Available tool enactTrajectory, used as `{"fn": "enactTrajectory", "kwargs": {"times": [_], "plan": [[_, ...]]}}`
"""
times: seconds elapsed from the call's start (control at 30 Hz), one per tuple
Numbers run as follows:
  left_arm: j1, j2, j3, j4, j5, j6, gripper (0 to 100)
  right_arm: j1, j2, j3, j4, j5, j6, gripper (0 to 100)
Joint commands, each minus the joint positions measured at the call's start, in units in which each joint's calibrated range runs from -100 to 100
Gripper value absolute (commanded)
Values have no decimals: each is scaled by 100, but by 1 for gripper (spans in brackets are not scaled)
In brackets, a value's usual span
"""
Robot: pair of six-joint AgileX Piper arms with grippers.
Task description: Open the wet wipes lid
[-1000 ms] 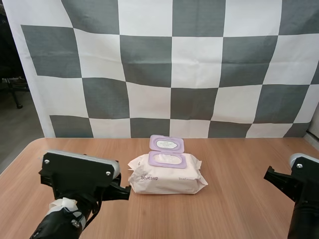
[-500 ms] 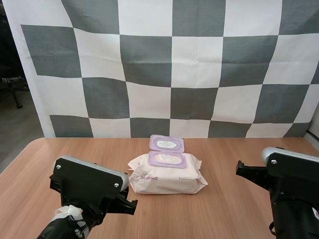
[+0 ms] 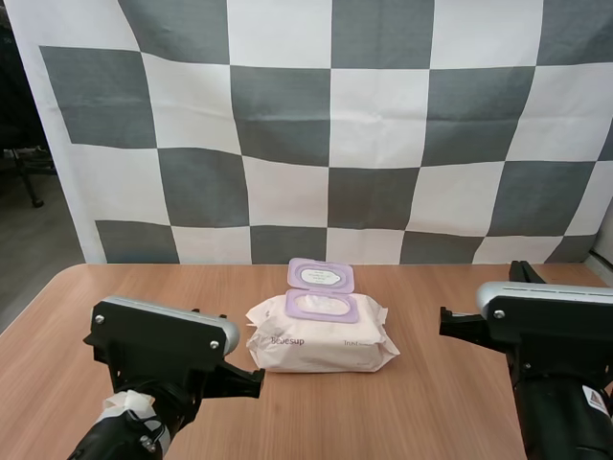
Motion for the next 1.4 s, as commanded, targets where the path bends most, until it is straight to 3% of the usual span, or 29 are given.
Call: {"fn": "enactTrajectory", "kwargs": {"times": [0.0, 0.03, 0.1, 0.13, 0.2, 0.3, 0.43, 0.53, 0.6, 0.73, 0.83, 1.17, 1.37], "plan": [[-1, 0, 0, 6, -518, -4, 0, -19, 0, 0, -3625, 314, 5123, 0], [-1, 0, 0, 6, -448, -26, 0, -19, 0, 0, -4194, 381, 6169, 0], [-1, 0, 0, 6, -278, -26, 0, -29, 0, 0, -4582, 404, 6860, 0], [-1, 0, 0, 109, 169, -26, 0, -42, 0, 0, -5371, 404, 7577, 0], [-8, 0, 0, 169, 160, -188, 0, -51, 0, 0, -6427, 404, 8126, 0], [-8, 0, 0, 565, -25, -734, 0, -51, 0, 0, -7252, 351, 7980, 0], [-15, 0, 0, 1159, -204, -1523, 0, -51, 0, 0, -7271, 234, 7688, 0], [-126, 0, 0, 1521, -291, -1874, 0, -51, 0, 0, -7271, 327, 7689, 0], [-219, 0, 0, 1998, -360, -2336, 0, -51, 0, 0, -7281, 854, 7689, 0], [-215, 0, 0, 2867, -410, -3324, 0, -51, 0, 0, -7980, 2613, 7689, 0], [-197, 0, 0, 2856, -410, -3356, 0, -51, 0, 0, -8497, 3399, 7689, 0], [-197, 0, 0, 2817, -410, -3356, 0, -51, 0, 0, -8512, 6195, 7734, 0], [-197, 0, 0, 2804, -410, -3359, 0, -51, 0, 0, -8528, 6145, 7734, 0]]}}
